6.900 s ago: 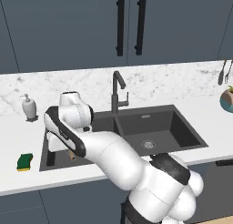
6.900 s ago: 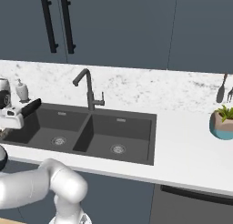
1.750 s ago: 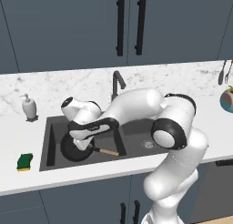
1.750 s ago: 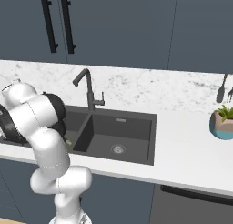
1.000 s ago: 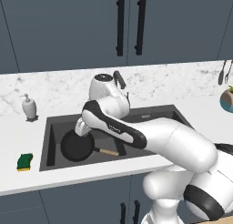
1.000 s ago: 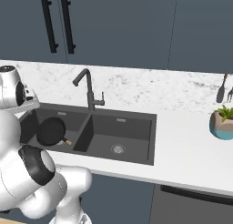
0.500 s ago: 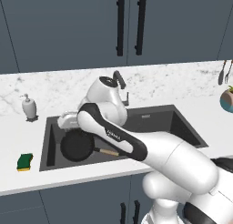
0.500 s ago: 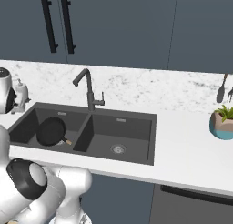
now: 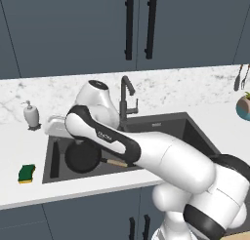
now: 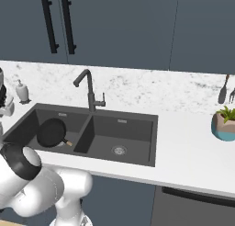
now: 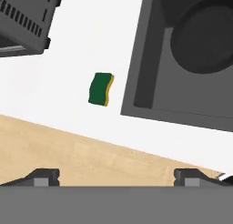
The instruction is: Pick the pan and sponge and place them into the sink. Then turn on the water.
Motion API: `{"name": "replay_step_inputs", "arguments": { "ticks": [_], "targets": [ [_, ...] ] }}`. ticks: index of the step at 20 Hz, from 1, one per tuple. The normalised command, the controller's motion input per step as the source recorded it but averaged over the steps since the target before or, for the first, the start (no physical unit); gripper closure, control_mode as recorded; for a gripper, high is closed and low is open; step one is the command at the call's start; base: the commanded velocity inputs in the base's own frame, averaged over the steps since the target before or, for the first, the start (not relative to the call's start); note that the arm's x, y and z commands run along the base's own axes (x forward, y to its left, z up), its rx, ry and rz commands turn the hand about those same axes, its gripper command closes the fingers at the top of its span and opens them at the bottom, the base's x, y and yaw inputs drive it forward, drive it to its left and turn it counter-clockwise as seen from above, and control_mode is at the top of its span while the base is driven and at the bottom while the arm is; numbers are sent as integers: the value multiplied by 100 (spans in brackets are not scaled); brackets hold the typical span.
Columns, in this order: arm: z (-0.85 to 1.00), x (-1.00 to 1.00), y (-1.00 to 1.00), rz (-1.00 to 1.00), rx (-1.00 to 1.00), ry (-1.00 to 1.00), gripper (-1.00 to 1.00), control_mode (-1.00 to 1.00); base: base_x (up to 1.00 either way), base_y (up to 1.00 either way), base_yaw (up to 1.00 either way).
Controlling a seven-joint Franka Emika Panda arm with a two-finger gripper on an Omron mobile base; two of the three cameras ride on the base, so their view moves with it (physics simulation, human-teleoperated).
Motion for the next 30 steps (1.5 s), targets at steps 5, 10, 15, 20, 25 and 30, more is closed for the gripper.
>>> {"name": "replay_step_inputs", "arguments": {
  "ticks": [5,10,15,20,25,30],
  "targets": [
    [-23,-5,47,-12,-3,6,-100,-100,0,0,0],
    [-27,0,39,-7,-4,4,-100,-100,0,0,0],
    [-8,0,40,-5,-2,11,-100,-100,0,0,0],
    [-7,4,36,-4,-8,13,-100,-100,0,0,0],
    [-15,7,44,-3,-29,15,-100,-100,0,0,0],
    [-32,24,33,0,-17,2,-100,-100,0,0,0]
  ]
}}
